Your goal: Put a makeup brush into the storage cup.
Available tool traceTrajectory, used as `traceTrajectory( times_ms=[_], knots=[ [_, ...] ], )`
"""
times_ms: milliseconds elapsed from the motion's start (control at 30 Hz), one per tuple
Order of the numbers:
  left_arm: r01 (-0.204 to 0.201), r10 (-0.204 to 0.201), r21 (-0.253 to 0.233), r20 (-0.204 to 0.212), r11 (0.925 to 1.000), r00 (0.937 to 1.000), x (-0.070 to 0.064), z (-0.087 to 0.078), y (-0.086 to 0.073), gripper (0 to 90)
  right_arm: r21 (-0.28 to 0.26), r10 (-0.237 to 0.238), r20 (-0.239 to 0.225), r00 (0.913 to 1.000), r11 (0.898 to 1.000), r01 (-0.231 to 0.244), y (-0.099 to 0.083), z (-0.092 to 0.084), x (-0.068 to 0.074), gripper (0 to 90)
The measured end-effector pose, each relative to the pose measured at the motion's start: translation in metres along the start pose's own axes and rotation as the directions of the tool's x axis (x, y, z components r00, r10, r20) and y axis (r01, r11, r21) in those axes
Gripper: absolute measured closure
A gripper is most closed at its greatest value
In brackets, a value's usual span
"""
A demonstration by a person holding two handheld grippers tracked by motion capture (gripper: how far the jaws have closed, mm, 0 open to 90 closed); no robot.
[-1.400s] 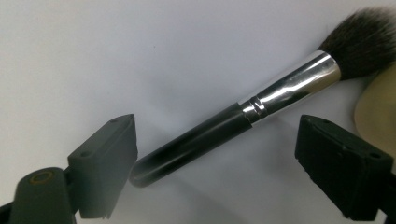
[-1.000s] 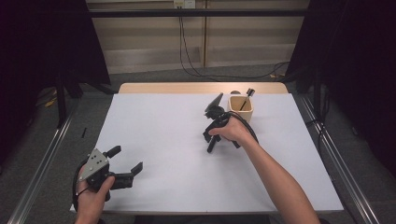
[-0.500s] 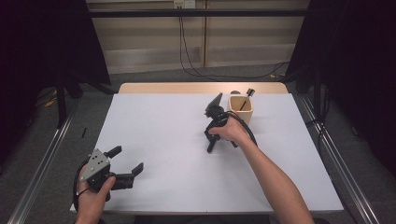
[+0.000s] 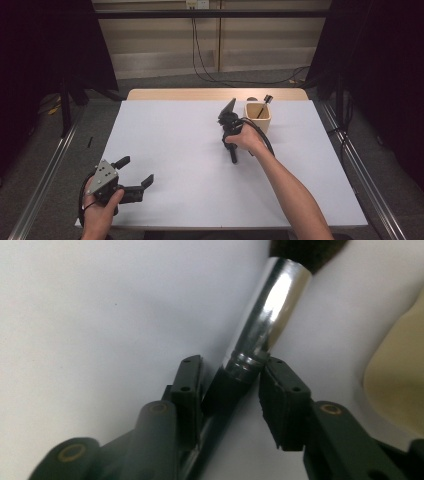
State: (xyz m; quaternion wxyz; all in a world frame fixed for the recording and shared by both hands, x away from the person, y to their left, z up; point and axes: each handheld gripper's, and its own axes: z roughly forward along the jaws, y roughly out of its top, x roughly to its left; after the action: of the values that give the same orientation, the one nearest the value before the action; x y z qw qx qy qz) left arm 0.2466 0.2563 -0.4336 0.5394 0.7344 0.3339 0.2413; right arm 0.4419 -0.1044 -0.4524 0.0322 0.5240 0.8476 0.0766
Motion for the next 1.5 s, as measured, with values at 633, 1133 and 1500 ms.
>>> traceTrajectory(
  times_ms=[633,1133,1500],
  knots=[
    [0.005,-0.005,0.008,-0.013,1.0,0.9999,0.004,0.001,-0.001,2.1,0.003,-0.02,-0.001,0.9998,1.0,0.02,0.001,-0.001,-0.005,75.5],
    [0.009,-0.009,0.011,-0.016,0.9999,0.9998,0.004,0.002,-0.001,2.1,-0.088,-0.048,-0.081,0.9956,0.995,0.041,-0.011,-0.019,-0.011,75.5],
    [0.009,-0.008,0.011,-0.014,0.9999,0.9999,0.003,0.003,-0.001,2.1,-0.29,-0.121,-0.13,0.9841,0.954,0.079,-0.036,-0.032,-0.017,75.4]
  ],
)
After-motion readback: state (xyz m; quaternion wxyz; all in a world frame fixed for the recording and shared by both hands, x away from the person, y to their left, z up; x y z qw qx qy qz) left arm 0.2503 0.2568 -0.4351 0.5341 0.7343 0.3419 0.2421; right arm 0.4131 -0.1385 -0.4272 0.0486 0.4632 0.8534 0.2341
